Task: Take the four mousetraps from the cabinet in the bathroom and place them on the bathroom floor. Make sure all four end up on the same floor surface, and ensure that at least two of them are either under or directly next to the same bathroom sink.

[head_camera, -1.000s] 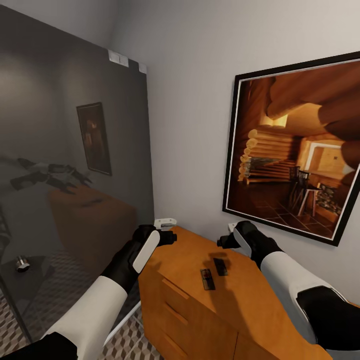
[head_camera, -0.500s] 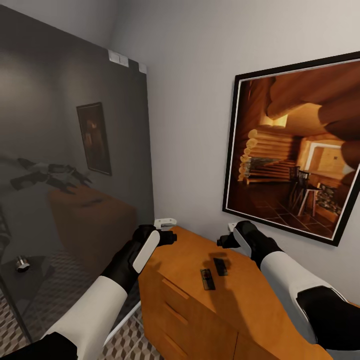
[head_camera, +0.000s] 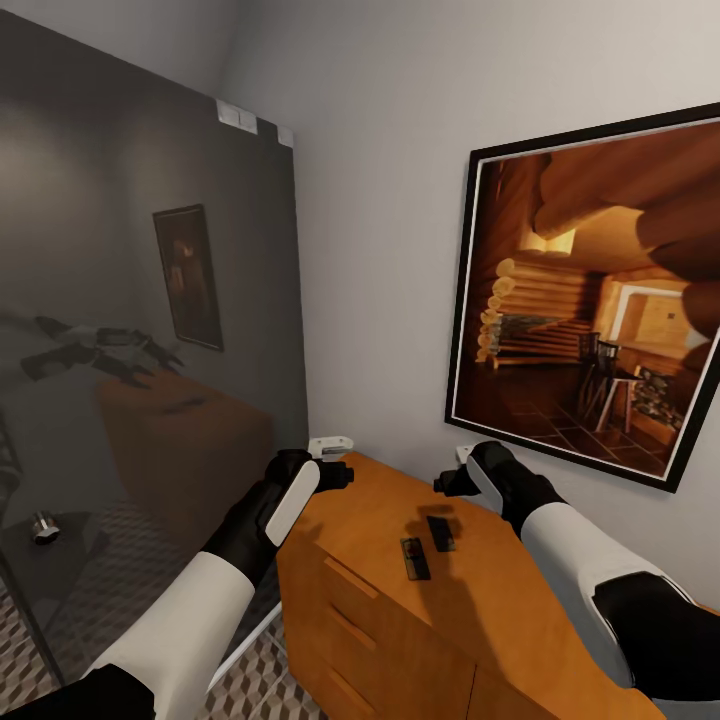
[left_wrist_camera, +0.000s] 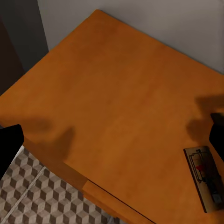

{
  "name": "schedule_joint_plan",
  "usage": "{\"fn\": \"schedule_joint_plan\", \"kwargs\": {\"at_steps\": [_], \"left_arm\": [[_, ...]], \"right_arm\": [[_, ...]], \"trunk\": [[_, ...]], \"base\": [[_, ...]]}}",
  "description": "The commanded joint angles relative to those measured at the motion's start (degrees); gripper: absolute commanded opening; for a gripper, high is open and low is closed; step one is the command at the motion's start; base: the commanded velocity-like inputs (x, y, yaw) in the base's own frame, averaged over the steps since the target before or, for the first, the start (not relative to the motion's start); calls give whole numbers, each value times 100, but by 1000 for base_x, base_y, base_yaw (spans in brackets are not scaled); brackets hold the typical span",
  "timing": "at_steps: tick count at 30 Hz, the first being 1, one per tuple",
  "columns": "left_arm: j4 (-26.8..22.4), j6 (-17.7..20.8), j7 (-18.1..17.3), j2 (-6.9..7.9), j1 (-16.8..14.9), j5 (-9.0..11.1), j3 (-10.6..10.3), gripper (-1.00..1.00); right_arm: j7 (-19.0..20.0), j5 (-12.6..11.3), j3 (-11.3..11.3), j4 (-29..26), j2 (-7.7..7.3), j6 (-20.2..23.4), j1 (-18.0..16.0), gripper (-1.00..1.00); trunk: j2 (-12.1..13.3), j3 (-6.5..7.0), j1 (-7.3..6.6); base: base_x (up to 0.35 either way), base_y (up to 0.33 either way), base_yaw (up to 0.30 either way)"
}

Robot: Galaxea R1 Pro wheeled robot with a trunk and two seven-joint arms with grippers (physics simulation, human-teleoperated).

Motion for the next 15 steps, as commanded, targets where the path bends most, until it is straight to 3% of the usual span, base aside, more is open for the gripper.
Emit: {"fn": "schedule_joint_plan", "kwargs": {"at_steps": [1, 6, 15], "left_arm": [[-3, 8, 57, 0, -2, 60, -7, 100], [-3, 8, 57, 0, -2, 60, -7, 100], [-3, 8, 57, 0, -2, 60, -7, 100]], "right_arm": [[-23, -60, 45, -8, -8, 23, -4, 100], [-13, -70, 40, -7, -8, 41, -4, 100], [-10, -81, 42, 0, 0, 56, -1, 100]], "trunk": [[-5, -3, 2], [-5, -3, 2], [-5, -3, 2]], "base": [[0, 0, 0], [34, 0, 0], [146, 0, 0]]}}
